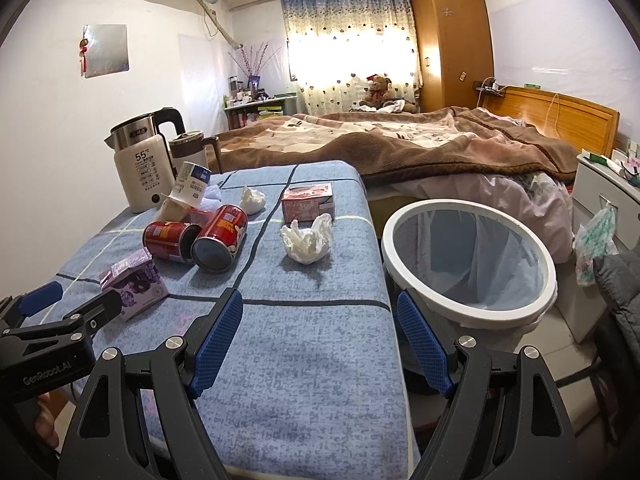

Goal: Collect trash

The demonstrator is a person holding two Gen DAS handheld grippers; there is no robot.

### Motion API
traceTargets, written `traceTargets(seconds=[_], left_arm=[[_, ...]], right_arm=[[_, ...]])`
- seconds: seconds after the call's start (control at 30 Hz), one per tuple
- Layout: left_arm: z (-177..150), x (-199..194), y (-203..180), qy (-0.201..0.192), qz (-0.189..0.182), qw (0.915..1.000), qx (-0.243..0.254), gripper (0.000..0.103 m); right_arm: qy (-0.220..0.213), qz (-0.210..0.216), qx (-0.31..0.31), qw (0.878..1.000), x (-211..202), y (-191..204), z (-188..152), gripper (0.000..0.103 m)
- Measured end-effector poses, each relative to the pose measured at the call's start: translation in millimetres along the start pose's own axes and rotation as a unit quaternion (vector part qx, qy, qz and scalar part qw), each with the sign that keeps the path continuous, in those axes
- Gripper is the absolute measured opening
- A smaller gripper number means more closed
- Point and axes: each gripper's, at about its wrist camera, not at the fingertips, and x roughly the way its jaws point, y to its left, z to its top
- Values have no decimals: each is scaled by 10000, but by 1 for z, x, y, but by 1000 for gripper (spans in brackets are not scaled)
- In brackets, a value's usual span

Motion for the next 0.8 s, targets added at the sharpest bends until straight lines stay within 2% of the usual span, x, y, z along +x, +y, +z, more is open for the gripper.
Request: traceTargets(seconds=[0.8], left_arm=[[0,1,-2,3,-12,10000,-1,101]], right_arm=[[-5,-12,-1,10000,0,0,0,80]])
